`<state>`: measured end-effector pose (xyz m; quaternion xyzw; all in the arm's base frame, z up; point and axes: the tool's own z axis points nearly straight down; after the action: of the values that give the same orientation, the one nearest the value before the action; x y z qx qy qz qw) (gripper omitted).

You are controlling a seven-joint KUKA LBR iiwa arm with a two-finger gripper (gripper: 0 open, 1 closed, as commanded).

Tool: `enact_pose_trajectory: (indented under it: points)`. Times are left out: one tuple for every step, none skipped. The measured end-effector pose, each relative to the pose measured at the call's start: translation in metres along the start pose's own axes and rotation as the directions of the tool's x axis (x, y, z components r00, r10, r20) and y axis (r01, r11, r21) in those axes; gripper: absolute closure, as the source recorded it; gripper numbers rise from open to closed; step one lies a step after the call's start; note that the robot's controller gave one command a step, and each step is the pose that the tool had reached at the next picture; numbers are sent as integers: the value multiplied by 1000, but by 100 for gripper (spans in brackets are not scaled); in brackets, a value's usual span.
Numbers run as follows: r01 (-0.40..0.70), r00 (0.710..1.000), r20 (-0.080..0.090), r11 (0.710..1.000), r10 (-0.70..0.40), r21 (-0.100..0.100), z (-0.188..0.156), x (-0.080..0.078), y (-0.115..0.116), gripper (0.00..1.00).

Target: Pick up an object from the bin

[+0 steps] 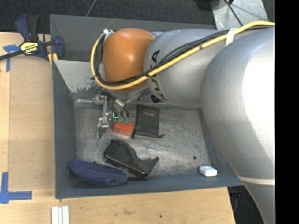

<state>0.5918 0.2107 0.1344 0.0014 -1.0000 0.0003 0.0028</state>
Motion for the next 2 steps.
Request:
enact_pose_trajectory:
  points:
    - [-78,996,33,997,78,-13,34,-8,-66,0]
    - [-61,998,14,998,62,-10,58,-32,-118,0]
